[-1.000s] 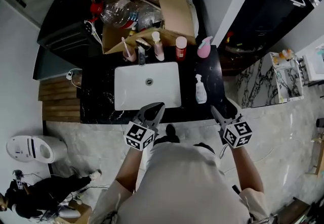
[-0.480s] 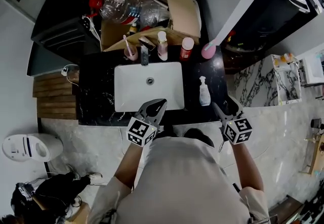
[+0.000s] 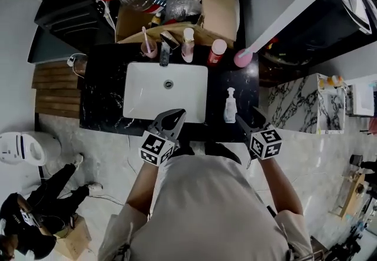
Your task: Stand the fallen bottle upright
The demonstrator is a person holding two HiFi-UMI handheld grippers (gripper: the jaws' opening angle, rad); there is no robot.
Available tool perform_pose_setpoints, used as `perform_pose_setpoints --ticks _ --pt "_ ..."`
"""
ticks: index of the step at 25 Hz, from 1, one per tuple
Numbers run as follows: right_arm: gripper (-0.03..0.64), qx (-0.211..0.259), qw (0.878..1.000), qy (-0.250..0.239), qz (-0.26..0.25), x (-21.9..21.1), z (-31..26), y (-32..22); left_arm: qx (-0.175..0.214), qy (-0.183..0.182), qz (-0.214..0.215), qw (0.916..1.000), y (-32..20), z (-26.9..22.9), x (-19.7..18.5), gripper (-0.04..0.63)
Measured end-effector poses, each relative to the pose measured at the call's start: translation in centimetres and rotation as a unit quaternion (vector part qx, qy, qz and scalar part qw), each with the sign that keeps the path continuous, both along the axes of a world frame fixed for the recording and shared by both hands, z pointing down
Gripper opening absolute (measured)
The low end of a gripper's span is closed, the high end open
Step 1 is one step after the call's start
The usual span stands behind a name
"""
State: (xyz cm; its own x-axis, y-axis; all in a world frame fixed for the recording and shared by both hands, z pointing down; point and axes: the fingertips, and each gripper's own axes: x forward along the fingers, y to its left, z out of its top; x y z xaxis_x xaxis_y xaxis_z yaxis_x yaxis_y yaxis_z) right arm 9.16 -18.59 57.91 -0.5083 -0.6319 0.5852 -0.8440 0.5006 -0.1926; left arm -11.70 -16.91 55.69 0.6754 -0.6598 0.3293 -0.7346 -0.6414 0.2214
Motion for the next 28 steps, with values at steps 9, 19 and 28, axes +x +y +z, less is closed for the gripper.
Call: perform_pose_setpoints --ticks 9,19,28 --pt "0.283 -0.107 0.993 -0.004 -0.038 -0.3 7.7 -2.0 -0.032 0.001 -0.056 0.9979 0.7 2.0 0.0 0.006" --pt "0.288 -0.204 0.979 0.022 -0.016 0.3 15.5 -3.3 -0.051 -0.008 -0.084 0.9951 1.8 3.4 -0.5 0.007" --pt "0.298 -0.278 0.959 0.034 0.031 0.7 20.0 -4.8 -0.068 -0.003 -0.094 0.9932 1.8 5.1 -0.9 0.006"
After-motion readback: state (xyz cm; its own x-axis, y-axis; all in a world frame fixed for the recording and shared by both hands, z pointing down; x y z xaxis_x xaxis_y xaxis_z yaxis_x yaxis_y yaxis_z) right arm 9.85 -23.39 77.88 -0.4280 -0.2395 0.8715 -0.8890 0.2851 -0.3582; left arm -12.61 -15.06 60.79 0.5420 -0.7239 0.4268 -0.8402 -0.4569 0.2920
